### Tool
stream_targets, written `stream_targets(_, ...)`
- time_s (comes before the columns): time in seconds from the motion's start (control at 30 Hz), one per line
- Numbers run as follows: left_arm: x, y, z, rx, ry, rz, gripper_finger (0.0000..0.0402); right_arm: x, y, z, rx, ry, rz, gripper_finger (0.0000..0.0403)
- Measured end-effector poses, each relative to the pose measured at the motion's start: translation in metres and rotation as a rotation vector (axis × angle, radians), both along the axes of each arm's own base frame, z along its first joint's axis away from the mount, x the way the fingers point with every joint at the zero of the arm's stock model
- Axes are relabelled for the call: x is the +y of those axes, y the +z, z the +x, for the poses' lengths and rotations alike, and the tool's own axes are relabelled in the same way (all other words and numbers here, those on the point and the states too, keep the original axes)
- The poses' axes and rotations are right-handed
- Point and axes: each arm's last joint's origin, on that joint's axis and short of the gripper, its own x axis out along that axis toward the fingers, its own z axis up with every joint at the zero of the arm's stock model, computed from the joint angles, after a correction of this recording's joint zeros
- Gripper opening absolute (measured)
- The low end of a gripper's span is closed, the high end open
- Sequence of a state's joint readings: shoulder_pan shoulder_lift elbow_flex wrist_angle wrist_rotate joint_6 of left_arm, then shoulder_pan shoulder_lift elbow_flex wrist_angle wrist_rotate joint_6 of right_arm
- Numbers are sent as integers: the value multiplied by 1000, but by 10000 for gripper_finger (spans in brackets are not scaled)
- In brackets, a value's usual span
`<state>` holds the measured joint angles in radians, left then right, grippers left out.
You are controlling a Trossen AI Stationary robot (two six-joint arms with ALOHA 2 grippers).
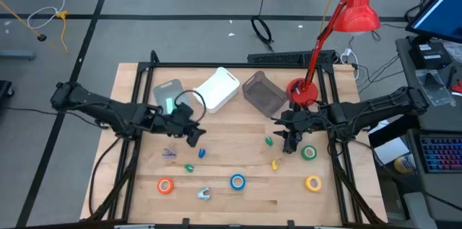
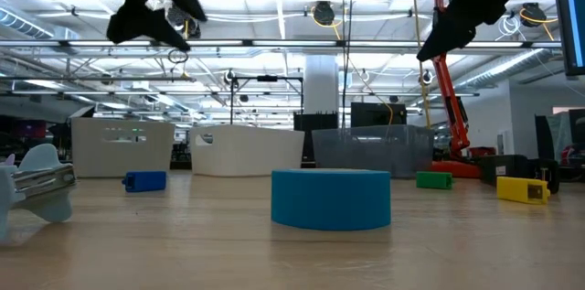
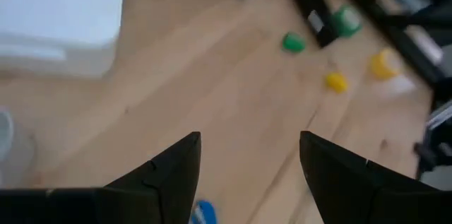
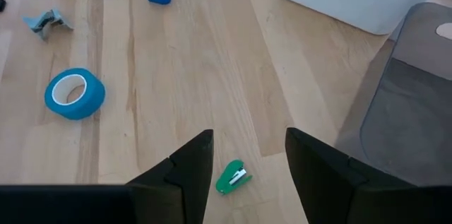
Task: Pick and place Stapler, Stapler remover, tape
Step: Put the blue small stapler into the gray bin
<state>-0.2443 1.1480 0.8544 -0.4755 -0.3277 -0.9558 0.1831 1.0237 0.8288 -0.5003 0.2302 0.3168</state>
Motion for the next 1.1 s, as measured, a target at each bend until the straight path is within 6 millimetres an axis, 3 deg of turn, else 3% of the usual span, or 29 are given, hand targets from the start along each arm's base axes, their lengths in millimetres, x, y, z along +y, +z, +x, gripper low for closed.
stream_targets(0.5,-36,-37,37,16,-92,-15,239,-1,-6,-7,94,14,-24,169)
stream_targets(0.8,-38,-40,38,32,-157,51,239,-1,-6,-7,96,10,-20,169)
stream_targets(1.1,-38,-40,38,46,-239,145,239,-1,-7,-7,88,-104,87,169)
